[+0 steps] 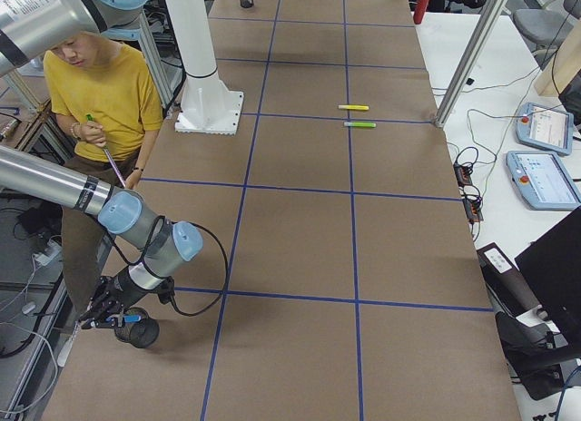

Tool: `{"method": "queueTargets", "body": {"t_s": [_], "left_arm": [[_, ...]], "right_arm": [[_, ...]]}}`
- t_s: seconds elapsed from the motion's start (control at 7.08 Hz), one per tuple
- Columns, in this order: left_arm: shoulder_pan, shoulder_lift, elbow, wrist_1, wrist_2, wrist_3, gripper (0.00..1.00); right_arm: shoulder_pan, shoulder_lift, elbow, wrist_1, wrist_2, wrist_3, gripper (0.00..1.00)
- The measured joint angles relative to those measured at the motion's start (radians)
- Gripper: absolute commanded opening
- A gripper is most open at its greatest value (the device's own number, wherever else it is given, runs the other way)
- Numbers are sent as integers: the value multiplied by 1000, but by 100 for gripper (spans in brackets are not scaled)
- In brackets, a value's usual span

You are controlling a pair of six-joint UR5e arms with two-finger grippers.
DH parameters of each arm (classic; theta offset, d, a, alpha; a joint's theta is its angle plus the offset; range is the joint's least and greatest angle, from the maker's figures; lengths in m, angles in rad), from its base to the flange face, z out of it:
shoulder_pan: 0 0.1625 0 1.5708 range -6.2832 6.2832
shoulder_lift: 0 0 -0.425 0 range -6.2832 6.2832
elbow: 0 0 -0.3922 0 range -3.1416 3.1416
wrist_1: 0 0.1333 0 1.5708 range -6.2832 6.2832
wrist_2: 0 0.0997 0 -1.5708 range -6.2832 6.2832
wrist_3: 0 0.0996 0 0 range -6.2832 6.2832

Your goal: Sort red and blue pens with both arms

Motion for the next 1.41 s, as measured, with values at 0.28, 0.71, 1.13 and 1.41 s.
{"method": "queueTargets", "body": {"t_s": [0.28,0.71,1.13,1.41], "left_arm": [[0,0,0,1,-1,0,100],[0,0,0,0,-1,1,100],[0,0,1,0,-1,2,100],[0,0,0,0,-1,2,100]], "right_arm": [[0,0,-11,0,40,0,0],[0,0,-25,0,51,0,32],[0,0,-36,1,52,0,99],[0,0,-40,0,53,-1,99]]}}
